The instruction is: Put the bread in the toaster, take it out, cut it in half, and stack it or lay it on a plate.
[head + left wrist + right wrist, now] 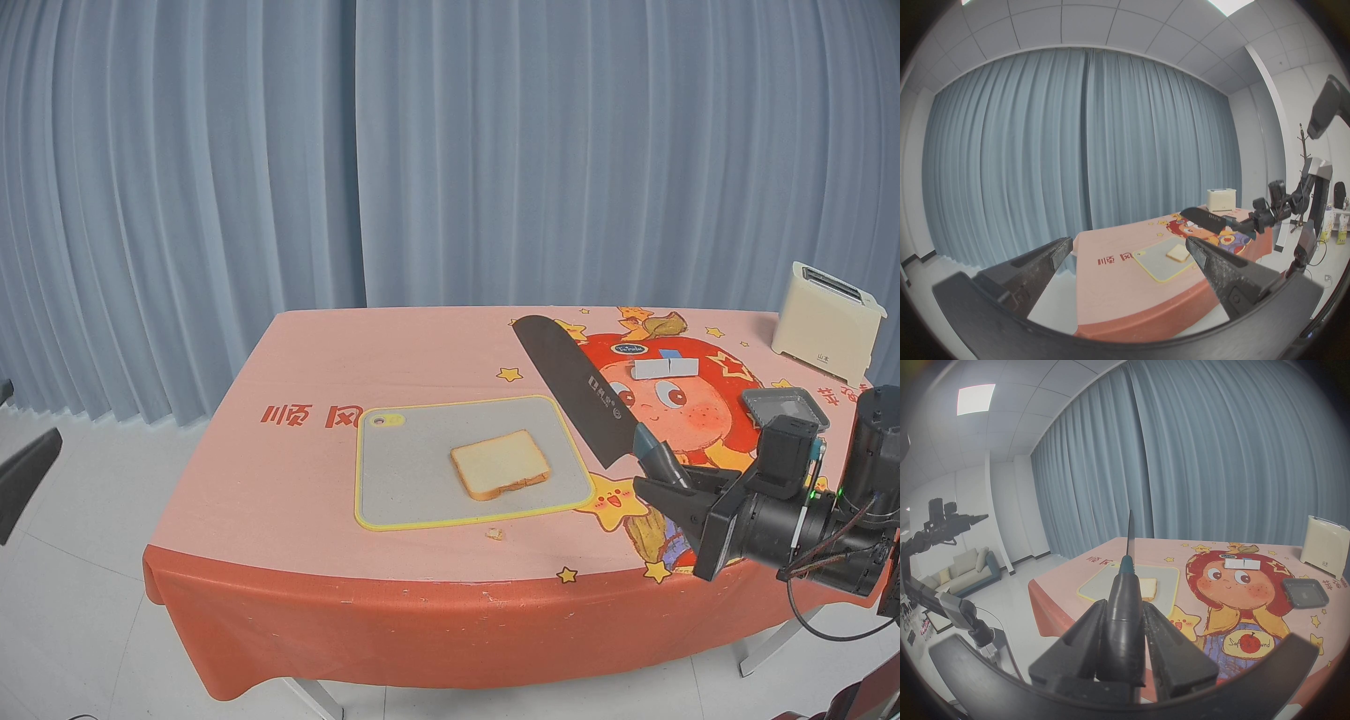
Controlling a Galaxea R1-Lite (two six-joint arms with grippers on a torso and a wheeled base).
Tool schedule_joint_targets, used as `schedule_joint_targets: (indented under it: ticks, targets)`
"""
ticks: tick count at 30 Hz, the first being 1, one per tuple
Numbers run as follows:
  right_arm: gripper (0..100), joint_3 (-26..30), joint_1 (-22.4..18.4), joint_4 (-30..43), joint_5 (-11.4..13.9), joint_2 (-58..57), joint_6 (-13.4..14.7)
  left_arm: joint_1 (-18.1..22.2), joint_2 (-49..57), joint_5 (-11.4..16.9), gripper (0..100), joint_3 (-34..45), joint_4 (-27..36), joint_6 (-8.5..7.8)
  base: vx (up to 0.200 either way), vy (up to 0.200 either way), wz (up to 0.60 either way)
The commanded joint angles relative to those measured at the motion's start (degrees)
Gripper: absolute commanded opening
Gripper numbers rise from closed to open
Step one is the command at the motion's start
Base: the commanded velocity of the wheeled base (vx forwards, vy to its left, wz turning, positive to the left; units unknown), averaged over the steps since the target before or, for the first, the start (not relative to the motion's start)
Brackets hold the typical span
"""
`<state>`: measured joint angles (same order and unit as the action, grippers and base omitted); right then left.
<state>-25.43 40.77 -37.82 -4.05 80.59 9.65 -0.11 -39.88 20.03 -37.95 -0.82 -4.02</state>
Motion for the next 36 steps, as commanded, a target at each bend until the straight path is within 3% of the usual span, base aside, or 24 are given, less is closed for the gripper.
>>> schedule_joint_targets:
  ticks: [1, 8, 15, 21, 25, 29, 32, 36]
  targets:
    - [0, 0.20, 0.72, 0.02, 0.00, 0.97, -0.16, 0.20, -2.75, 0.01, 100, 0.16, -2.87, 1.65, 0.000, 0.000, 0.00]
    - [0, -0.50, 1.42, -0.07, 0.00, 0.88, 0.19, -0.24, -6.62, 0.71, 100, 0.33, -4.46, 1.83, 0.000, 0.000, 0.00]
    - [0, -3.66, 4.76, -0.07, -0.61, 1.06, 0.36, -0.24, -6.27, 0.80, 100, 1.39, -4.28, 2.09, 0.000, 0.000, 0.00]
    - [0, -10.78, 4.06, 1.78, -0.08, 2.46, 0.36, -0.33, -6.88, 0.89, 100, 1.39, -4.37, 2.09, 0.000, 0.000, 0.00]
    - [0, -17.02, 4.15, 7.49, 0.00, 4.22, 0.63, -0.42, -8.99, 0.89, 100, 1.65, -4.46, 2.00, 0.000, 0.000, 0.00]
    - [0, -16.85, 4.32, 8.20, 0.44, 4.66, 3.97, -0.42, -9.52, 0.89, 100, 1.83, -4.37, 2.09, 0.000, 0.000, 0.00]
    - [0, -16.85, 4.06, 8.20, 0.62, 4.93, 4.32, -0.42, -9.52, 0.89, 100, 1.56, -4.46, 2.27, 0.000, 0.000, 0.00]
    - [0, -16.85, 2.92, 8.81, 0.80, 4.93, 4.58, -0.42, -9.61, 0.89, 100, 1.47, -4.46, 3.67, 0.000, 0.000, 0.00]
